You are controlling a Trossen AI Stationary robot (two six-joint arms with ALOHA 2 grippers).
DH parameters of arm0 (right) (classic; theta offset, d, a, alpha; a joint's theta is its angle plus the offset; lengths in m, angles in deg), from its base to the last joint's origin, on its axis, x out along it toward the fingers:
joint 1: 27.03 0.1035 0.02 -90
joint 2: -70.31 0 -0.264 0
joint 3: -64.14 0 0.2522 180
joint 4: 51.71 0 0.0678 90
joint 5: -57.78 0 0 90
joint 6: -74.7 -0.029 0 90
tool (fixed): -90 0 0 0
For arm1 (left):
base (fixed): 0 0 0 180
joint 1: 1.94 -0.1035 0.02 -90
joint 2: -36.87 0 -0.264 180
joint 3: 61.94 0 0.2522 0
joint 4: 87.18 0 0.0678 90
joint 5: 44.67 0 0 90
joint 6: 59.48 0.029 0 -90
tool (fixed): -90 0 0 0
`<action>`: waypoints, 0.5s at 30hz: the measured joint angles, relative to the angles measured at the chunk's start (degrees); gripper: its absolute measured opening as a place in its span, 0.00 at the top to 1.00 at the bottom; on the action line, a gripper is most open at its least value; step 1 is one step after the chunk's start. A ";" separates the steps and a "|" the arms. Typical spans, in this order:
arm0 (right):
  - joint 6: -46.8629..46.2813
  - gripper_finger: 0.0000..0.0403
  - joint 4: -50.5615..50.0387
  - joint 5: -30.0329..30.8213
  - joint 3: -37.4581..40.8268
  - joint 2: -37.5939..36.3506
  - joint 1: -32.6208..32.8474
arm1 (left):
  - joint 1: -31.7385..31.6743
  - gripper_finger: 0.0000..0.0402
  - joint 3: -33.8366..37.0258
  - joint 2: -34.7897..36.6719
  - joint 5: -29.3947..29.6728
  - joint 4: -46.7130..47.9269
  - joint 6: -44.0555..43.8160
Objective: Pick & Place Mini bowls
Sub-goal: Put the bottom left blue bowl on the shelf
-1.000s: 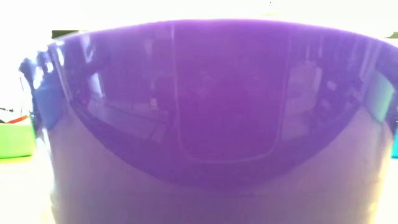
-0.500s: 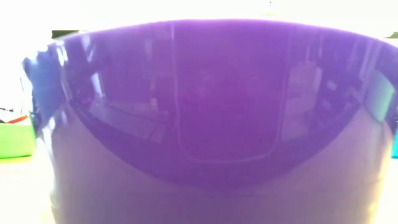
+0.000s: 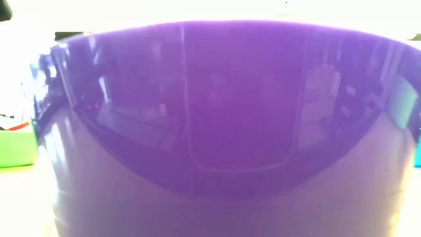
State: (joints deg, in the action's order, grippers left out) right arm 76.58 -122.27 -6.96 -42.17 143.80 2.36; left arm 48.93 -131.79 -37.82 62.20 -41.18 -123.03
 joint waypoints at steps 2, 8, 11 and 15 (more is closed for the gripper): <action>0.01 0.92 0.00 0.00 -0.02 0.00 0.00 | -0.29 1.00 -0.98 1.33 3.87 0.31 1.00; 0.01 0.92 0.00 0.00 0.00 0.00 0.00 | -3.32 1.00 -3.29 4.70 10.34 0.39 3.50; 0.01 0.92 0.00 0.00 0.00 0.00 0.00 | -5.88 1.00 -4.25 5.85 11.90 1.72 3.90; 0.02 0.92 0.00 0.01 -0.01 0.00 0.00 | -9.79 1.00 -4.71 7.67 15.77 2.28 4.30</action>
State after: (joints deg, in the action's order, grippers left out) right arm 76.60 -122.27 -6.96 -42.19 143.80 2.36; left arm 39.14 -136.50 -30.16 77.97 -38.90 -118.73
